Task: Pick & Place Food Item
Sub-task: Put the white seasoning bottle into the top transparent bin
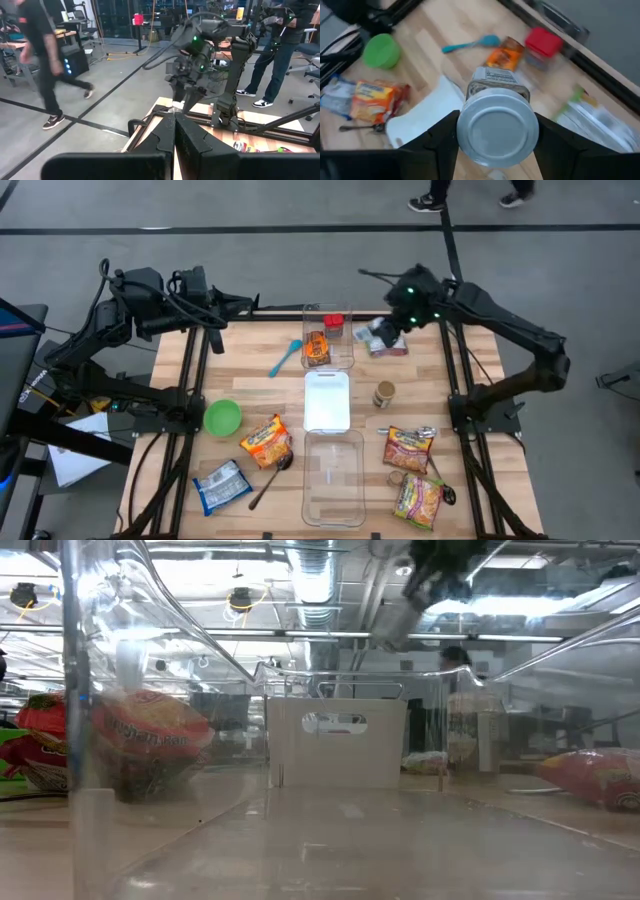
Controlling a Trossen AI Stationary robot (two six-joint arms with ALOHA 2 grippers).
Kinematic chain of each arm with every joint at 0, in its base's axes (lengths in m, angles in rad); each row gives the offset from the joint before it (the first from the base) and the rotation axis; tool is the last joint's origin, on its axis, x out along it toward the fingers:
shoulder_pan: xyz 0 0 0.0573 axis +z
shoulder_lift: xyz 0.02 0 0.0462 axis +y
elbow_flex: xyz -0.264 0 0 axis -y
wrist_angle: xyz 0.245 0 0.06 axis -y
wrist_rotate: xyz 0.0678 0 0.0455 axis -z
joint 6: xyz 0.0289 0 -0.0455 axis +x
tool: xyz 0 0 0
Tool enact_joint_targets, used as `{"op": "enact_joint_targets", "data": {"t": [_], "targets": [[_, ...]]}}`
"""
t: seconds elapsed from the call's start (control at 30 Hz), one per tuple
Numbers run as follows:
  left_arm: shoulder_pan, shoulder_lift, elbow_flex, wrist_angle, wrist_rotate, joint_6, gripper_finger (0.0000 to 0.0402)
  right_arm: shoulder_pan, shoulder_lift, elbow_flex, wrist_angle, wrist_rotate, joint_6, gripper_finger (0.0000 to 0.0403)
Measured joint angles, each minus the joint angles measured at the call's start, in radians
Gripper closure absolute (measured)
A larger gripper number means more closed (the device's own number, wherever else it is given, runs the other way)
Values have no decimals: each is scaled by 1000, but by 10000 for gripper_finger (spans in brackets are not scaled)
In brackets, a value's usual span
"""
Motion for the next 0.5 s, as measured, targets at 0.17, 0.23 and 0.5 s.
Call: {"op": "enact_joint_targets", "data": {"t": [0.17,0.23,0.5], "targets": [[0,0,0,0,-4,0,399,26,182,206,-53,-2,-59,204],[0,0,0,0,-5,0,399,25,275,290,-96,3,-100,204],[0,0,0,0,-4,1,399,-29,597,582,-321,47,-247,204]]}}
